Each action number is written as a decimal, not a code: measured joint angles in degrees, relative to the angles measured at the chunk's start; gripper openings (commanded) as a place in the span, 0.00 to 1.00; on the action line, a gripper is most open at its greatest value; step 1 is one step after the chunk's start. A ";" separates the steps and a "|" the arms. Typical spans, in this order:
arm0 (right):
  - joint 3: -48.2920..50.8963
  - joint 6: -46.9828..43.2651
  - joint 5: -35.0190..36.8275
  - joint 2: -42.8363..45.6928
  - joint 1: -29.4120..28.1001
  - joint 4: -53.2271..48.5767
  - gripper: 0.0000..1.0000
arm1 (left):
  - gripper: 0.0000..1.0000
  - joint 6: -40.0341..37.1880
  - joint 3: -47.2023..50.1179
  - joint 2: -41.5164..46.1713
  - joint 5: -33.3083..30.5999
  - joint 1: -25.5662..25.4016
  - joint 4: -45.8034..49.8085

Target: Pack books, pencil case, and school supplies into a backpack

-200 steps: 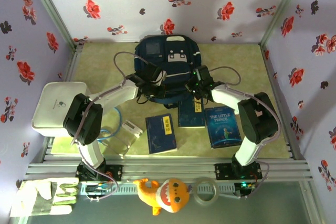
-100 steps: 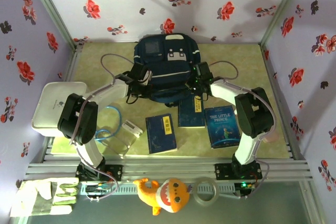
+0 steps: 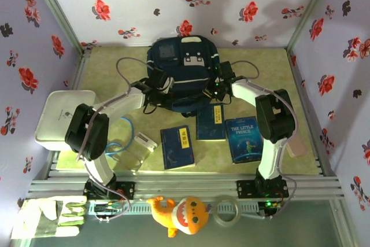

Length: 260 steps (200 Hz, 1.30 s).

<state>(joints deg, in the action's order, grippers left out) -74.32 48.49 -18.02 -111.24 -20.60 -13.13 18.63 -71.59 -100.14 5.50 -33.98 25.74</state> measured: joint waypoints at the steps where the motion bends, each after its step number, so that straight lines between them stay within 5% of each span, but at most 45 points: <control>1: 0.00 -0.09 0.00 0.00 0.02 -0.07 0.12 | 0.00 0.00 0.00 0.00 0.07 -0.07 0.00; 39: 0.92 0.09 3.28 2.69 0.85 -1.14 0.45 | 0.00 -0.11 -0.20 0.26 2.14 -2.16 -0.26; 98: 12.31 4.50 11.93 22.75 2.12 0.00 0.69 | 0.00 -0.63 -4.70 0.17 5.27 -7.15 0.02; 154: 25.22 14.80 12.72 31.65 0.13 0.76 0.77 | 0.00 -0.59 -8.28 -3.32 6.82 -10.29 -0.04; 224: 28.74 23.58 10.32 30.53 -4.20 8.79 0.72 | 0.00 -0.59 -8.31 -4.28 7.19 -10.64 0.00; 260: 30.40 24.65 9.22 29.31 -4.22 13.90 0.79 | 0.00 -0.59 -8.31 -4.33 7.19 -10.64 0.04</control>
<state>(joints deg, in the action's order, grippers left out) -43.92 73.14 -8.80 -81.93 -24.82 0.78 18.04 -79.90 -104.47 12.69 -44.62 25.78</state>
